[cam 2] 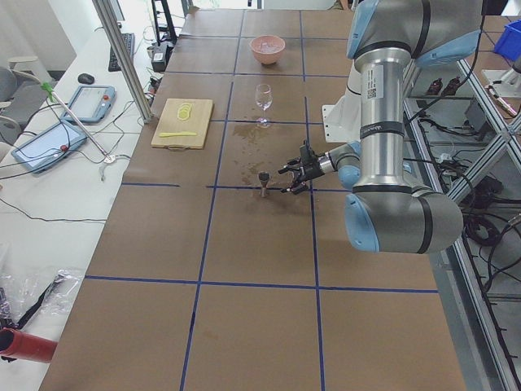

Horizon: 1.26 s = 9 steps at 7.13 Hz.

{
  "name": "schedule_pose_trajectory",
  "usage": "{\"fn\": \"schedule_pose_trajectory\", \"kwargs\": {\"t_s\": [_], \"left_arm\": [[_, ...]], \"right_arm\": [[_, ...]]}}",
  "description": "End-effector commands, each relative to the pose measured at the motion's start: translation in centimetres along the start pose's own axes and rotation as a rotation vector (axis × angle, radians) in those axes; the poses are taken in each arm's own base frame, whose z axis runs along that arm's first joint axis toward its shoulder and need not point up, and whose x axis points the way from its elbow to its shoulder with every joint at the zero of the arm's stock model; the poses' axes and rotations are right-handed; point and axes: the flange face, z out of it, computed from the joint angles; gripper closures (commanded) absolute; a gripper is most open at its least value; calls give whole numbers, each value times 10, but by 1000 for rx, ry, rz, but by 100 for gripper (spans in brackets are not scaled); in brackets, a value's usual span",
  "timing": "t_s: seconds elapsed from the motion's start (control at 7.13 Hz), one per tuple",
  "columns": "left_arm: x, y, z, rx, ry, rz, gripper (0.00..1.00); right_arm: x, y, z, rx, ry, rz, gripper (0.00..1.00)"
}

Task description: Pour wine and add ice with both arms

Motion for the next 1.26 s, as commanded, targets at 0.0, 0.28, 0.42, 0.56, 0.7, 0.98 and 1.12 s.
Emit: {"fn": "schedule_pose_trajectory", "kwargs": {"t_s": [0.0, 0.28, 0.42, 0.56, 0.7, 0.98, 1.12], "left_arm": [[1, 8, 12, 40, -8, 11, 0], [-8, -1, 28, 91, -32, 16, 0], [-14, -1, 35, 102, -45, 24, 0], [-15, 2, 39, 105, -49, 27, 0], [-10, 4, 39, 104, -46, 21, 0], [4, 10, 51, 116, -52, 7, 0], [5, 9, 53, 119, -55, 4, 0]], "right_arm": [[-1, 0, -1, 1, -2, 0, 0], [-1, 0, -1, 2, -3, 8, 0], [-1, 0, -1, 2, -3, 10, 0], [-1, 0, -1, 2, -3, 10, 0], [0, 0, 0, 0, -2, 12, 0], [-1, 0, -1, 2, -3, 10, 0], [-1, 0, -1, 2, -3, 10, 0]]}}
